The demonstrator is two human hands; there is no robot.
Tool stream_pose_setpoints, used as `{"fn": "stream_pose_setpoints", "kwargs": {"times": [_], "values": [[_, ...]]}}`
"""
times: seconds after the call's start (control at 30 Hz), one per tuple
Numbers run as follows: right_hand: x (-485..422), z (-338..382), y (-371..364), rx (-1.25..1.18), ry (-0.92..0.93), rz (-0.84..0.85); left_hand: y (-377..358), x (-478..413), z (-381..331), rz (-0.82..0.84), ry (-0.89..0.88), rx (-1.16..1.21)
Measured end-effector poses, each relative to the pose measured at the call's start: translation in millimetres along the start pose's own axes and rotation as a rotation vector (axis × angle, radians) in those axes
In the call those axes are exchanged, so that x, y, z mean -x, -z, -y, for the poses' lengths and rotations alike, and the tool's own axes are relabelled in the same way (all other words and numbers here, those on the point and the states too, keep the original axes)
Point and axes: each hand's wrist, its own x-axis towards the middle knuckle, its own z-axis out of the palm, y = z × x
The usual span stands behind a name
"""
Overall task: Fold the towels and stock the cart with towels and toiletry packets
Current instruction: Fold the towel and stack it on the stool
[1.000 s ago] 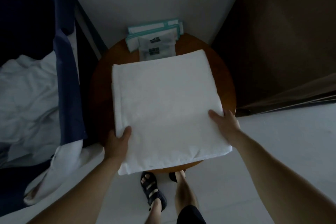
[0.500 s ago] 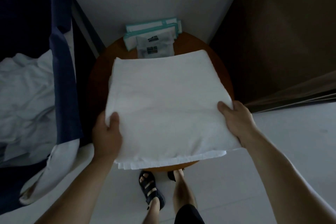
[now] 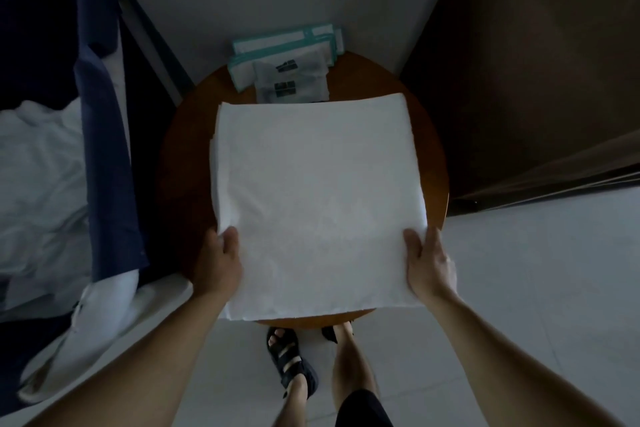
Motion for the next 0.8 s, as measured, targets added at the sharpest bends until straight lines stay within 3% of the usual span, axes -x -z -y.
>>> {"fn": "stream_pose_setpoints", "kwargs": {"times": [0.1,0.17,0.23,0.3,0.4,0.6,0.8], "values": [[-3.2,8.0,2.4,0.113,0.044,-0.058,2.1,1.4,-10.4,-0.129,-0.039,-0.109],[-7.6,21.0,4.8,0.21,0.206,-0.186,2.0,4.8,-24.0,-0.225,-0.282,-0.269],[-13.4,39.4,2.9,0.314,0.429,-0.24,-4.4,5.4,-40.2,-0.178,-0.576,-0.464],[-18.4,55.4,-7.6,0.433,0.614,-0.162,-15.8,1.4,-53.0,-0.04,-0.725,-0.614],[-27.0,59.4,-29.3,0.548,0.705,0.006,-32.3,-9.6,-44.5,0.067,-0.718,-0.714],[-36.7,47.8,-47.9,0.588,0.729,-0.07,-47.9,-20.0,-24.9,0.012,-0.7,-0.679],[-30.0,56.4,-37.4,0.6,0.698,0.018,-26.4,-9.9,-47.3,0.141,-0.611,-0.756]]}}
